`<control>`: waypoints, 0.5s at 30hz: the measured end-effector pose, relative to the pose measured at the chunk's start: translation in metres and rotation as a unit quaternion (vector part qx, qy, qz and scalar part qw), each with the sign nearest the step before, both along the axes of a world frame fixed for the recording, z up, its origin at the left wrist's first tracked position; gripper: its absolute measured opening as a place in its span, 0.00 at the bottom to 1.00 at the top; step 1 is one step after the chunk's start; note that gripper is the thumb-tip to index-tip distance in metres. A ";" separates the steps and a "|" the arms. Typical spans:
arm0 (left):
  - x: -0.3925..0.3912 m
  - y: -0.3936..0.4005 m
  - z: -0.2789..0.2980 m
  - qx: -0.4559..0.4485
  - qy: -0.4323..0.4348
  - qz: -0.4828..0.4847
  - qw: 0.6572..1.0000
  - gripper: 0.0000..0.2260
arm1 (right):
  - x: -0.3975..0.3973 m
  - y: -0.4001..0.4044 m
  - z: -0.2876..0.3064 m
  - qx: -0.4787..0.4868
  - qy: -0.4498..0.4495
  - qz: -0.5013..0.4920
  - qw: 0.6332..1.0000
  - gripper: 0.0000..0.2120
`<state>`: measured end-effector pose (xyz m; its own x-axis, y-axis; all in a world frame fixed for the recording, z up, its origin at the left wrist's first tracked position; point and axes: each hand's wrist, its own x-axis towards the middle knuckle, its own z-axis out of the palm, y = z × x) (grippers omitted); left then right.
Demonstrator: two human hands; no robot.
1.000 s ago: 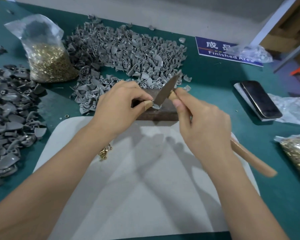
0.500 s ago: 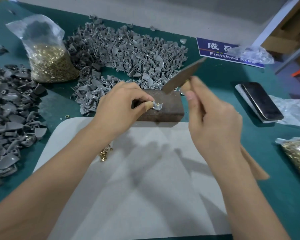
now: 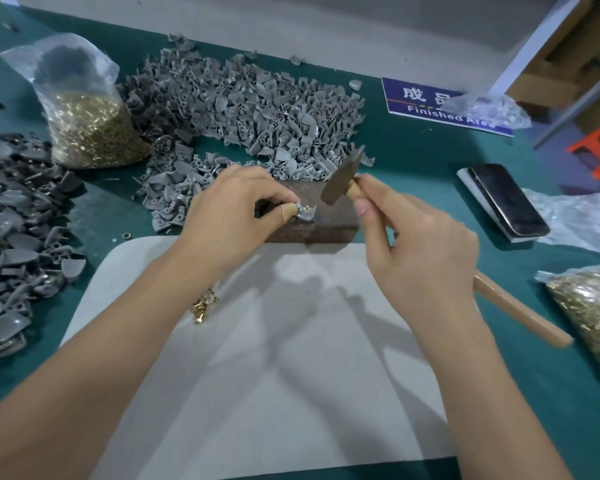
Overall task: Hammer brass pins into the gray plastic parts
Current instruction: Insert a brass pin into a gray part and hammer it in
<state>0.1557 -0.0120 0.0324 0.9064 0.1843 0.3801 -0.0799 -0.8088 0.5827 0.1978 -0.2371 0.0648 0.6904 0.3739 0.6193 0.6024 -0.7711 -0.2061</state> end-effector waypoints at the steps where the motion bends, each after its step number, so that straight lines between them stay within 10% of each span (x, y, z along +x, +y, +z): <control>1: 0.000 0.000 0.000 0.001 0.000 0.000 1.000 0.04 | -0.001 -0.003 -0.002 0.010 0.008 0.002 1.000 0.15; 15: -0.014 -0.017 0.009 0.028 0.010 0.027 0.999 0.07 | -0.058 -0.036 -0.039 0.029 0.168 0.094 0.981 0.11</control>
<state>0.1413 -0.0286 0.0413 0.9032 0.2123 0.3729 -0.0240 -0.8427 0.5378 0.1401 -0.2735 0.0259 0.7814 0.4854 0.3922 0.6235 -0.6337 -0.4578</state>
